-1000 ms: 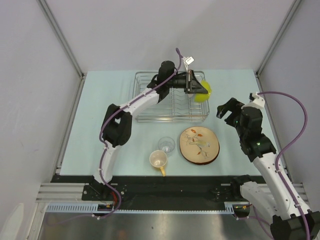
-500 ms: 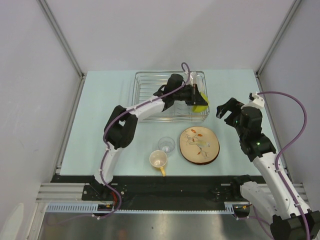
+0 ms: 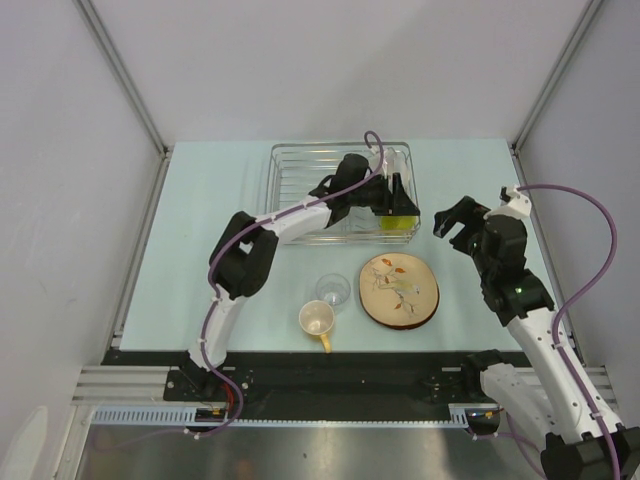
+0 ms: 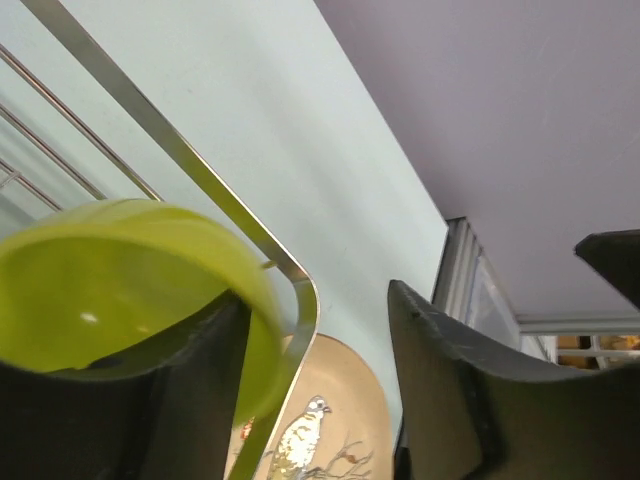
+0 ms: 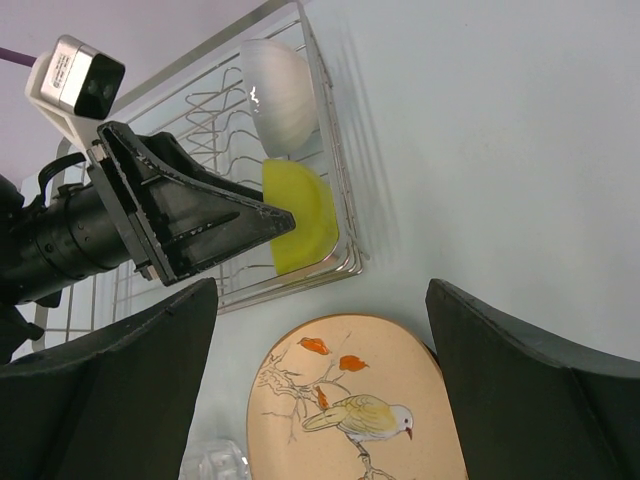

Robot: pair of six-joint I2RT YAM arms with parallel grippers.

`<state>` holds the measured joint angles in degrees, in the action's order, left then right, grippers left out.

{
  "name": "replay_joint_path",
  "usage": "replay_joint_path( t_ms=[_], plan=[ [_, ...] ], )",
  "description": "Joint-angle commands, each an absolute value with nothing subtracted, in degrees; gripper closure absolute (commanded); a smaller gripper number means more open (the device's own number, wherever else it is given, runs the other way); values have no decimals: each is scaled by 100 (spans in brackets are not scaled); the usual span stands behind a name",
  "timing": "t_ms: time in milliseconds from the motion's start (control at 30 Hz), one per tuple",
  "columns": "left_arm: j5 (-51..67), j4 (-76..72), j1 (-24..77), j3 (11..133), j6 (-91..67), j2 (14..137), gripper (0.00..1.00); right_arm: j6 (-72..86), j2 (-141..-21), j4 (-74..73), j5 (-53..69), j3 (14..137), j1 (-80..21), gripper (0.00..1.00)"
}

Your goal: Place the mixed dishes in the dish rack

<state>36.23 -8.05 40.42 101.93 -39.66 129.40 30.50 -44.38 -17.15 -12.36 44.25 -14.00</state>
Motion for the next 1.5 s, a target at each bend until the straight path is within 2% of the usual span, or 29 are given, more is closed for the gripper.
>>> replay_joint_path(
  t_ms=[0,67,233,333,600,800,867,900,1000,1100,1233,1467],
  plan=[
    [3639,-1099,4034,10195,-3850,12832,31,3103,-4324,-1723,-1222,4430,-1380,9],
    [3665,-1037,4034,10248,-3753,12780,16,3111,-4342,-1714,-1213,4438,-1371,9],
    [3665,-739,4008,10423,-3482,12507,12,3155,-4350,-1696,-1178,4430,-1389,9],
    [3726,-510,3964,10459,-3322,12191,0,3155,-4315,-1731,-1178,4430,-1397,9],
    [4121,165,3762,10002,-2998,11093,0,3015,-4377,-1890,-1257,4430,-1555,9],
    [4623,1603,3289,10125,-1939,10047,0,2751,-4938,-1845,-1344,4622,-2538,9],
    [4396,2316,3191,10099,-1173,9722,0,2733,-5202,-1968,-1362,4780,-3108,8],
    [4186,3112,3182,10064,-212,9355,0,2742,-5438,-1969,-1336,4816,-3311,8],
    [3219,3944,3173,9275,1321,8408,0,2742,-5895,-1986,-1248,4982,-3954,9],
    [2516,4218,3085,8176,2124,7701,0,2672,-6483,-2065,-1161,5211,-4428,11],
    [2110,4263,2980,7113,2294,6639,0,2602,-6942,-1960,-1152,5361,-4869,12],
    [1899,4131,2953,6689,1846,6162,0,2575,-7505,-1837,-845,5502,-4983,16]
  ],
)
